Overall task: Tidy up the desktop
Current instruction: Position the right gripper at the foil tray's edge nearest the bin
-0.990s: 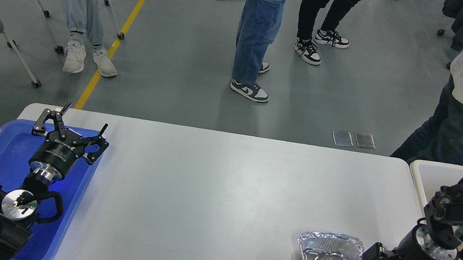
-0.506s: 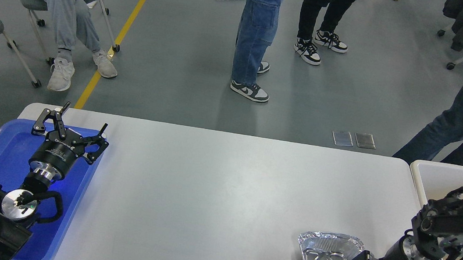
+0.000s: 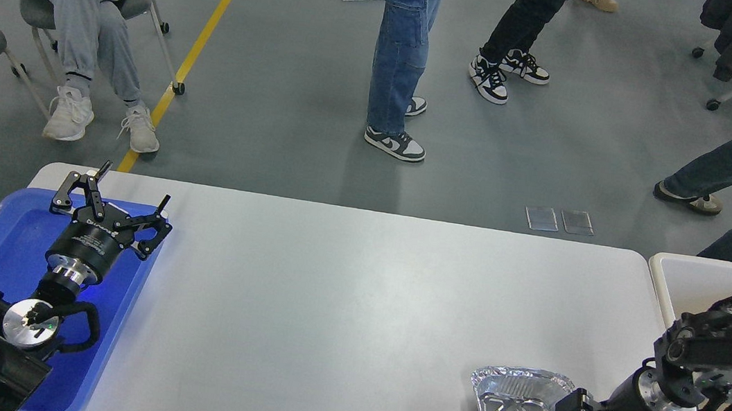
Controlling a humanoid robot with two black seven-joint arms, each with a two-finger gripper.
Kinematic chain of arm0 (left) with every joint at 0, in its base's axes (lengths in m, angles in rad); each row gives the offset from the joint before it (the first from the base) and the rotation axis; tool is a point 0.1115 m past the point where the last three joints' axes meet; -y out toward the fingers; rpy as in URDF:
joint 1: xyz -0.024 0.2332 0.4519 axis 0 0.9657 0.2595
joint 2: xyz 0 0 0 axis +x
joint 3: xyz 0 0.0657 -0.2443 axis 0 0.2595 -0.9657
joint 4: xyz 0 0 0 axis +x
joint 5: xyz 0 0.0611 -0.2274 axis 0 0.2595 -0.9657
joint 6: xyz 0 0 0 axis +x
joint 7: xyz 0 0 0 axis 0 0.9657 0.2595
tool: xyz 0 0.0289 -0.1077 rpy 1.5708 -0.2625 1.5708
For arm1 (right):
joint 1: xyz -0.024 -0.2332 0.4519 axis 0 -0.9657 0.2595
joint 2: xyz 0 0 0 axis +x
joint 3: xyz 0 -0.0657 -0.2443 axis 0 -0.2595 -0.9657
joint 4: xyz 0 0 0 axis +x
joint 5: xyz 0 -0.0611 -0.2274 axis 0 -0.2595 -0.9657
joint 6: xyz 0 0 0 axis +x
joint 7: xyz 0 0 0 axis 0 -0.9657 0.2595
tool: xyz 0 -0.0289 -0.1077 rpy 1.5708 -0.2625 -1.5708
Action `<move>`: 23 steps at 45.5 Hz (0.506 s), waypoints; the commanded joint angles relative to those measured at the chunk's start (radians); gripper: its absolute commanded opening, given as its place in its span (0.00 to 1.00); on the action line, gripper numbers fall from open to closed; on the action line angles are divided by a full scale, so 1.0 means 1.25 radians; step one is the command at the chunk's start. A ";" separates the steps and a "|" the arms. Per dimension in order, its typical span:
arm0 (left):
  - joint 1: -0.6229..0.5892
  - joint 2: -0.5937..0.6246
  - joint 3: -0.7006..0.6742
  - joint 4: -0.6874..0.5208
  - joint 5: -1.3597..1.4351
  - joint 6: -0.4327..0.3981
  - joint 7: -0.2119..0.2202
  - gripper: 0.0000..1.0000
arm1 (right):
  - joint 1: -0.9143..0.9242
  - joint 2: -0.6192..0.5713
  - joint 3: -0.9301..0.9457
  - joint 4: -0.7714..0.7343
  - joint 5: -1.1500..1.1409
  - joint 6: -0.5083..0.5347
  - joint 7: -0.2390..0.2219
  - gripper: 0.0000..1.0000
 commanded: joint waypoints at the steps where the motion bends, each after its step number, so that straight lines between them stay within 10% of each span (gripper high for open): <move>1: 0.000 0.000 0.000 0.001 0.000 0.000 0.000 1.00 | 0.004 0.001 0.003 -0.008 0.001 -0.001 0.000 1.00; 23: -0.001 0.000 0.000 0.001 0.000 0.000 0.000 1.00 | -0.052 0.039 0.001 -0.048 -0.122 -0.043 0.000 1.00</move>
